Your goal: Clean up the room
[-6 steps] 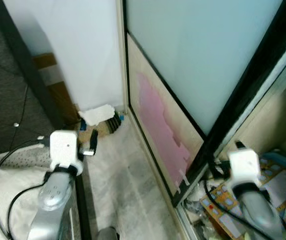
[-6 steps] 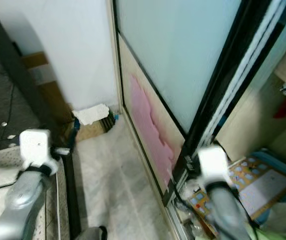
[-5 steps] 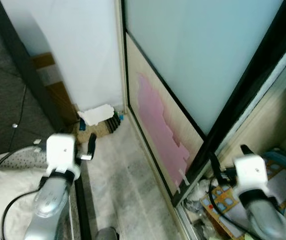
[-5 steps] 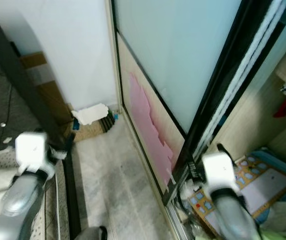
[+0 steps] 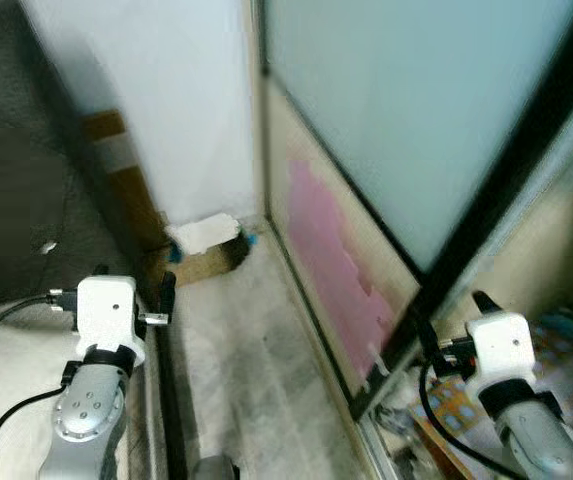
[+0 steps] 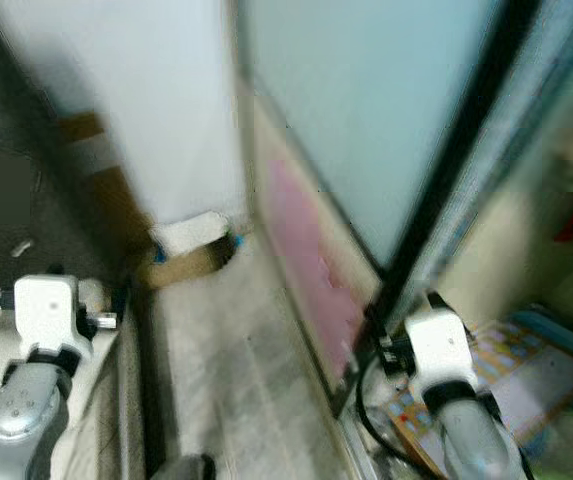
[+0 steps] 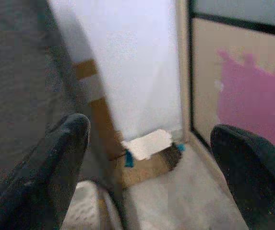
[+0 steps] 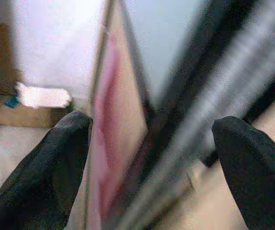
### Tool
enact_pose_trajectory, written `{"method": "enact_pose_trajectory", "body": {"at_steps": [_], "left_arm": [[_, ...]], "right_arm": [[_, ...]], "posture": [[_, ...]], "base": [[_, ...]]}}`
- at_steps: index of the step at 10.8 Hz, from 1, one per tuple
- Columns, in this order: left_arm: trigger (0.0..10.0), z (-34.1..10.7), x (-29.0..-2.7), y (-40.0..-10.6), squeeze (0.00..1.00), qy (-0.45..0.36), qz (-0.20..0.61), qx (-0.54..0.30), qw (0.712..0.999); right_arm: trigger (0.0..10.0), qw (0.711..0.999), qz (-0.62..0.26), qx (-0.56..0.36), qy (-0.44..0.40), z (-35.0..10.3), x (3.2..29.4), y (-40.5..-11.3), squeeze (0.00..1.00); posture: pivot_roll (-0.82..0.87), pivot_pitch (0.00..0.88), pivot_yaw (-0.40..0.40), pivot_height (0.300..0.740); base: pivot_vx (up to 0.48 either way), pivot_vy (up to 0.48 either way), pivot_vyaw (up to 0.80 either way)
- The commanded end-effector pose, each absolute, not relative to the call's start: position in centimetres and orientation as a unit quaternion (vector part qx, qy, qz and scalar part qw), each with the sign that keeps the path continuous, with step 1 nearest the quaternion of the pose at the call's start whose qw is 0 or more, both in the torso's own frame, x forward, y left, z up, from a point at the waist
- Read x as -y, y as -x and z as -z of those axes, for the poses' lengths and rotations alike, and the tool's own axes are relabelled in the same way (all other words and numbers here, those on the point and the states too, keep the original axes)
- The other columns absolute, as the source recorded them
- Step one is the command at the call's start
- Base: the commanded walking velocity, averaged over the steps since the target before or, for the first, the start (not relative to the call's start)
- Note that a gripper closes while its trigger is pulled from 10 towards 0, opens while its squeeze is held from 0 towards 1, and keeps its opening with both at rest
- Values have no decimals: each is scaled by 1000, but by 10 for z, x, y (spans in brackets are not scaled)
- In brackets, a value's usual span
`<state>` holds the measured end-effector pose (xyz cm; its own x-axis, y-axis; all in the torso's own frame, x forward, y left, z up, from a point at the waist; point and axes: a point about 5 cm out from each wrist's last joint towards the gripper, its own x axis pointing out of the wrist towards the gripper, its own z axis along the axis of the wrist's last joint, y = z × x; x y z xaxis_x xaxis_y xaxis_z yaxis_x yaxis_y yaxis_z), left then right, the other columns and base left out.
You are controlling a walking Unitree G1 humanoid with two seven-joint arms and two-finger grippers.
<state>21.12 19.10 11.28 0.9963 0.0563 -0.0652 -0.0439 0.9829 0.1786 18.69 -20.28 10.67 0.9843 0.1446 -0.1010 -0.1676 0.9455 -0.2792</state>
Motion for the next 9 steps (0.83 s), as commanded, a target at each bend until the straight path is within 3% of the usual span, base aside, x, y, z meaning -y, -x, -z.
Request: {"method": "enact_pose_trajectory", "body": {"at_steps": [1, 6, 9], "left_arm": [[10000, -112, -194, -212, 0, -96, -33, -41, 994], [10000, -115, -188, -224, 0, -82, -36, -28, 996], [10000, -121, -187, -240, 0, -74, -49, -6, 996]], "right_arm": [[10000, 985, -90, -39, 141, -106, 202, -188, 0], [10000, 983, -115, -5, 140, -115, 197, -212, 0], [10000, 973, -182, 49, 137, -131, 164, -252, 0]], "posture": [[-7, 0, -9, 740], [-20, 0, -2, 740], [-4, 0, -9, 740]], "base": [[0, 0, 800], [0, 0, 800], [0, 0, 800]]}}
